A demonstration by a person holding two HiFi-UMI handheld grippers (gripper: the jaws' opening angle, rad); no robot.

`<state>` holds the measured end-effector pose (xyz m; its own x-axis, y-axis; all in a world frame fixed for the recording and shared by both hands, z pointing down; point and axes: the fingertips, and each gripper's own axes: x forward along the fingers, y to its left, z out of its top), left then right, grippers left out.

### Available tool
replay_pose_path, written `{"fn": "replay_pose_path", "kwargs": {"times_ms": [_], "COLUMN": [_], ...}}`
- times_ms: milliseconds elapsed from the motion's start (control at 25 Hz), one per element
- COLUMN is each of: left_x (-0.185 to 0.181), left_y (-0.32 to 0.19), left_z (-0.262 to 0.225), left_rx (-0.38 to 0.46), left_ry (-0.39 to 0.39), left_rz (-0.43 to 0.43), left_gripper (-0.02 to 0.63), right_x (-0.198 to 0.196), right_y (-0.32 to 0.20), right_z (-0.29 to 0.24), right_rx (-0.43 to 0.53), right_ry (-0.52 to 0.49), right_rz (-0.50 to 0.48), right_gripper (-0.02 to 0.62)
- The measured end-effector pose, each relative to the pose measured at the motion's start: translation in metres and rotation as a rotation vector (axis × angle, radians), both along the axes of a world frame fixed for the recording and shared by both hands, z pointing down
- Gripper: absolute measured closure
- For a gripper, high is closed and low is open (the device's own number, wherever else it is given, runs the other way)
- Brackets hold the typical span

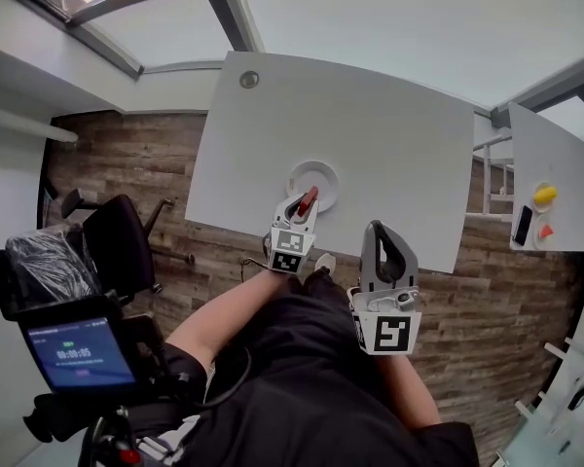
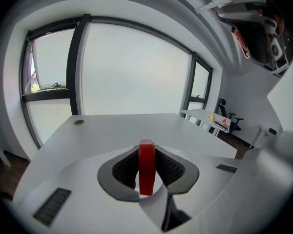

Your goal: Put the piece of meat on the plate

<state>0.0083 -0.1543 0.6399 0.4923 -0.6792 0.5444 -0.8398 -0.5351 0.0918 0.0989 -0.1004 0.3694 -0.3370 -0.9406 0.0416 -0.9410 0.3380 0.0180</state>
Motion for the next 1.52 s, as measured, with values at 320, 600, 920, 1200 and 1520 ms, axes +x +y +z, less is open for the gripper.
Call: {"fn": "replay_pose_path", "kwargs": {"times_ms": [320, 600, 920, 1200, 1520], "left_x": [0.005, 0.015, 0.005, 0.015, 0.019], "left_y": [-0.007, -0.013, -0.018, -0.03, -0.029], "left_z": [0.036, 0.059, 0.076, 0.079, 0.085], "left_rx": [-0.024, -0.078, -0.163, -0.173, -0.158], "left_ry": [-0.05, -0.057, 0.01, 0.015, 0.005], "left_rz": [0.058, 0.074, -0.034, -0.007, 0.012], "left_gripper": [0.513, 0.512, 0.514, 0.513, 0.512], "right_x": [0.007, 0.009, 0.004, 0.009, -0.001], "right_y": [-0.002, -0.003, -0.007, -0.015, -0.012], "right_z": [0.006, 0.014, 0.012, 0.013, 0.018], "right_rx": [-0.004, -0.04, -0.029, -0.042, -0.063], "right_ry": [0.022, 0.039, 0.069, 0.076, 0.095], "right_rz": [-0.03, -0.013, -0.023, -0.018, -0.03], "right_gripper": [0.592, 0.592, 0.592, 0.592, 0.592]}}
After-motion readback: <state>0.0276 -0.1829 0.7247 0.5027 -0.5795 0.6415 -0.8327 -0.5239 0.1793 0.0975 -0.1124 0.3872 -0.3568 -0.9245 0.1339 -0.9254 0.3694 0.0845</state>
